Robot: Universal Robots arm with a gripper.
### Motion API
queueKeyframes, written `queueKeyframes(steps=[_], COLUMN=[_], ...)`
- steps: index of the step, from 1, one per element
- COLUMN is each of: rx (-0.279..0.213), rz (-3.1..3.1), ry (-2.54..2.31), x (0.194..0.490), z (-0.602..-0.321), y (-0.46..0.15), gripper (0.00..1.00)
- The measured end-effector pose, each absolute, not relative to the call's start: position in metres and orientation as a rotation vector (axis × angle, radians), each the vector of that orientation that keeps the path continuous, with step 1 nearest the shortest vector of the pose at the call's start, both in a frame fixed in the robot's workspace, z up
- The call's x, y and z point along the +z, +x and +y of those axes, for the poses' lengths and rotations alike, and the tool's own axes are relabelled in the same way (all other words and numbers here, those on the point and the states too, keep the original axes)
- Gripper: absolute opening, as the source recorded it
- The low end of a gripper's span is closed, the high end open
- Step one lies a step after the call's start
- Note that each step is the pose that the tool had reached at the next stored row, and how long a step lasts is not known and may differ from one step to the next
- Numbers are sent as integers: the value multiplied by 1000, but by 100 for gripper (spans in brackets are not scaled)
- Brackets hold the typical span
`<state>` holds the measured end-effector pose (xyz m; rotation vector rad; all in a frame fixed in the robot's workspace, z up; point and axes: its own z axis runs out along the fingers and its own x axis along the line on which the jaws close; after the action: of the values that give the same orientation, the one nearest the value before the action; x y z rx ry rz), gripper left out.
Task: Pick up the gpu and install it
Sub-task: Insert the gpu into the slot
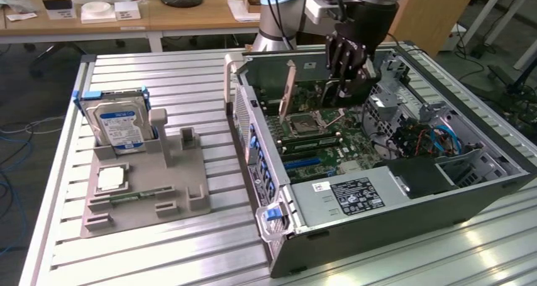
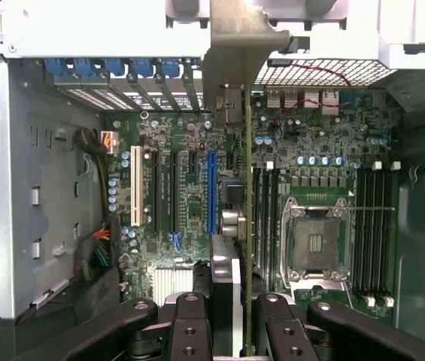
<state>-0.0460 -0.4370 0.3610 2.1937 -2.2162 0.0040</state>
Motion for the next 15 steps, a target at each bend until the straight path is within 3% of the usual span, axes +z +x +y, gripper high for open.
queueKeyframes(steps=[15], rx=[3], rz=[-2238], ry=[2171], x=[340], z=[-437], y=[-46], gripper=[28])
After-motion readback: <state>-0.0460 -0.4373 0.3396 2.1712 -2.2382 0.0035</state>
